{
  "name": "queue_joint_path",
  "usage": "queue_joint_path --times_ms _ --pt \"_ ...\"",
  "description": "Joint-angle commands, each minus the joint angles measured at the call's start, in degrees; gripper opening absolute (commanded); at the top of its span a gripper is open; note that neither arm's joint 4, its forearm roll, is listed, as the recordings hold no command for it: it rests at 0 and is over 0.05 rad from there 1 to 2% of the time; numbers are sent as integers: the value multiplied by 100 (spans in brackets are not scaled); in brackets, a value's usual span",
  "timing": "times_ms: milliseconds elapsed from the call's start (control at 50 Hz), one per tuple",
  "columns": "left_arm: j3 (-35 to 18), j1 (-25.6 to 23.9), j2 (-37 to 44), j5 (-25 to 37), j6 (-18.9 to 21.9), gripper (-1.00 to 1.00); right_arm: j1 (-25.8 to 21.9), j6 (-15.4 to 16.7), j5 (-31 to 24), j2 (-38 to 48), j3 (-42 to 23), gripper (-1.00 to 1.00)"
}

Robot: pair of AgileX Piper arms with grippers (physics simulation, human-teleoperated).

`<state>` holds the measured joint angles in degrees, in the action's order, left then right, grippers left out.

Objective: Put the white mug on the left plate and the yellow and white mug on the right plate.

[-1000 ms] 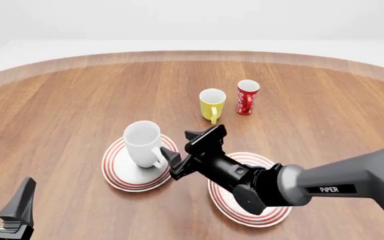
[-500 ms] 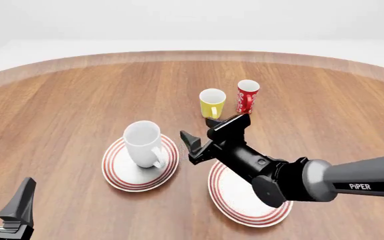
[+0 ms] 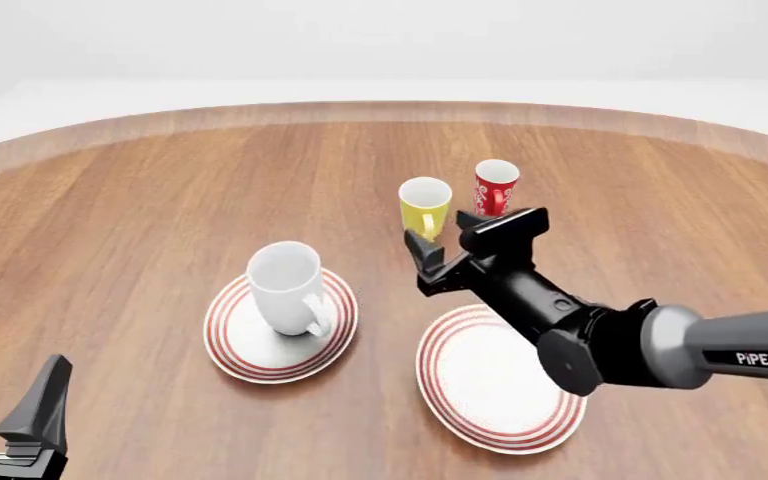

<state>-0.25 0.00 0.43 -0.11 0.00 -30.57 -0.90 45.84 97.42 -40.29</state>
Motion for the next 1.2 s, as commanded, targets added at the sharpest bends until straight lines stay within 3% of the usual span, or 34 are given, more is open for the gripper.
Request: queue_joint_path --times_ms 20,560,780,940,1200 --pt "0 0 0 0 0 100 336 -21 -5 55 -141 100" --pt "0 0 0 0 0 100 817 1 -46 738 -824 100" --pt "0 0 0 0 0 100 813 37 -194 1075 -1197 100" --pt "0 0 0 0 0 100 801 239 -281 1302 -1419 100" --pt "0 0 0 0 0 100 767 233 -407 1550 -1679 100"
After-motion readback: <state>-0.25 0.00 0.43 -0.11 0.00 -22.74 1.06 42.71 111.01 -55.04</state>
